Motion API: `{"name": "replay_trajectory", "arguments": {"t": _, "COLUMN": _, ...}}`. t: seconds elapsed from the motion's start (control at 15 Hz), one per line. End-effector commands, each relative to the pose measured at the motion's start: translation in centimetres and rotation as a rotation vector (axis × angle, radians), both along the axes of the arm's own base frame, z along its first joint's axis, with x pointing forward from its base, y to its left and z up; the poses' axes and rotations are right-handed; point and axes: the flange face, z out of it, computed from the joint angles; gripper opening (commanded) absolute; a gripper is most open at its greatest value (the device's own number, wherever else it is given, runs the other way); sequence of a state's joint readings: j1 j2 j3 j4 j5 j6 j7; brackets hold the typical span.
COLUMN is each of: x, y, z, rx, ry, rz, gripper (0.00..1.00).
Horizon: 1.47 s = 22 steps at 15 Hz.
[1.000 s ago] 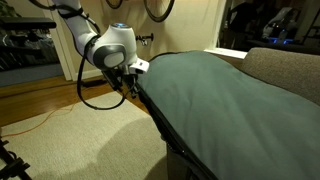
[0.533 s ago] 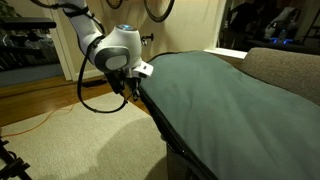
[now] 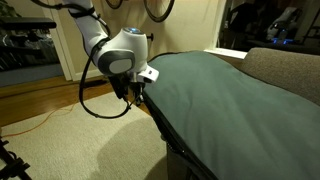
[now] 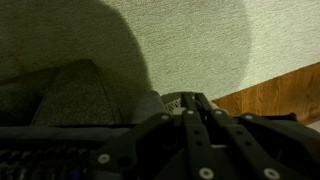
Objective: Zip the green bag
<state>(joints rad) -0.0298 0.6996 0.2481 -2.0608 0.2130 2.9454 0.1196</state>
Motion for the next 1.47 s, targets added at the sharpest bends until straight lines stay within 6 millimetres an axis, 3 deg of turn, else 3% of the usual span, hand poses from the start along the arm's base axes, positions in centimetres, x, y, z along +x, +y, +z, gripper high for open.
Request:
{"name": "replay_trajectory", "arguments": {"t": 0.0, "x": -0.9, "y": -3.8, "z": 1.5, "rx": -0.014, "ry": 0.030, "rz": -0.032, "gripper": 0.05}}
{"name": "replay_trajectory", "arguments": {"t": 0.8, "x": -0.7, "y": -6.6, "z": 0.6, "rx": -0.001, "ry": 0.072, "rz": -0.084, "gripper": 0.05}}
{"name": "replay_trajectory", "arguments": {"t": 1.4, "x": -0.9, "y": -12.1, "z": -0.6, "rx": -0.007, "ry": 0.123, "rz": -0.113, "gripper": 0.05}}
